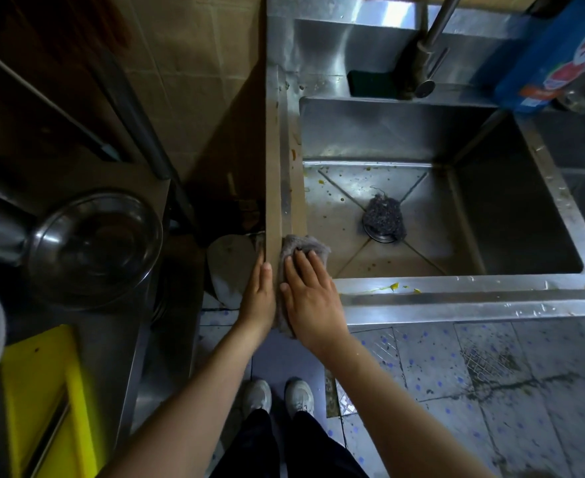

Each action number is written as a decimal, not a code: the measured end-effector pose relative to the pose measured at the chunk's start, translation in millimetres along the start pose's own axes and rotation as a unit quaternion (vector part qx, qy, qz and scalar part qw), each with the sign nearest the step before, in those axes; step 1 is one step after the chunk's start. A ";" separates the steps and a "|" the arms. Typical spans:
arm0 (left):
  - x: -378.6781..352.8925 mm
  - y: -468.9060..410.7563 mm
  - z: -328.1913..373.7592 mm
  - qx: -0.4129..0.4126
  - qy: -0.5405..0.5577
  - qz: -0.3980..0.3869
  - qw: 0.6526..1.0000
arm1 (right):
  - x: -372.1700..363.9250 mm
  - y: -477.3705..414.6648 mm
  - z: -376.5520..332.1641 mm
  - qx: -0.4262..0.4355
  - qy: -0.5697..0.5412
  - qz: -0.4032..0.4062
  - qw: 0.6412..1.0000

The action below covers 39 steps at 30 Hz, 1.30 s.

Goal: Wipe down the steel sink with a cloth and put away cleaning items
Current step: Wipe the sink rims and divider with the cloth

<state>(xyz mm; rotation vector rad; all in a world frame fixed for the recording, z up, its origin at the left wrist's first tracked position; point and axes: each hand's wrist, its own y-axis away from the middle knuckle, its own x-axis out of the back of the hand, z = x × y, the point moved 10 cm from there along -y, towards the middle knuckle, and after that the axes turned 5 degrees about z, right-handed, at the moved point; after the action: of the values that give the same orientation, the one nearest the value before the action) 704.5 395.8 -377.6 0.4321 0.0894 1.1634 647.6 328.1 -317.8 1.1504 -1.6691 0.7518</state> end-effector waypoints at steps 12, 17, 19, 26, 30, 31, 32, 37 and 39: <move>-3.9 -2.8 -7.8 0.027 0.108 0.001 0.994 | -7.0 -65.8 16.2 -0.027 -0.018 0.002 0.999; -1.2 -4.8 -8.0 0.012 0.105 0.015 0.994 | -9.3 -54.5 15.0 -0.035 -0.023 -0.004 0.999; -2.5 -3.9 -8.1 0.006 0.105 -0.001 0.994 | -10.4 -41.7 12.2 -0.033 -0.028 -0.010 0.999; -4.3 -5.4 -5.9 -0.002 0.114 -0.005 0.993 | -11.5 -26.7 -1.7 0.022 -0.018 -0.028 0.999; -6.3 -3.5 -11.5 0.016 0.145 -0.017 0.989 | -14.7 -41.8 -2.7 0.011 -0.026 -0.023 0.999; -7.9 -2.9 -13.5 0.029 0.160 -0.020 0.987 | -15.6 -45.7 -1.9 0.005 -0.035 -0.022 0.999; -8.7 -2.9 -15.9 0.045 0.175 -0.018 0.983 | -15.9 -49.2 -0.9 -0.001 -0.045 -0.019 0.999; -5.0 -5.8 -13.0 0.055 0.183 0.015 0.981 | -11.4 -73.2 6.0 -0.025 -0.082 0.016 0.996; -2.2 -5.1 -13.1 0.043 0.134 0.021 0.990 | -9.4 -82.9 10.4 -0.027 -0.088 0.019 0.996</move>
<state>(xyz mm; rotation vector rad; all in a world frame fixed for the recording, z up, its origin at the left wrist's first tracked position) 704.2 395.9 -391.8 0.3525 0.3664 1.2581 722.0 291.7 -332.3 1.1765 -1.8507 0.6403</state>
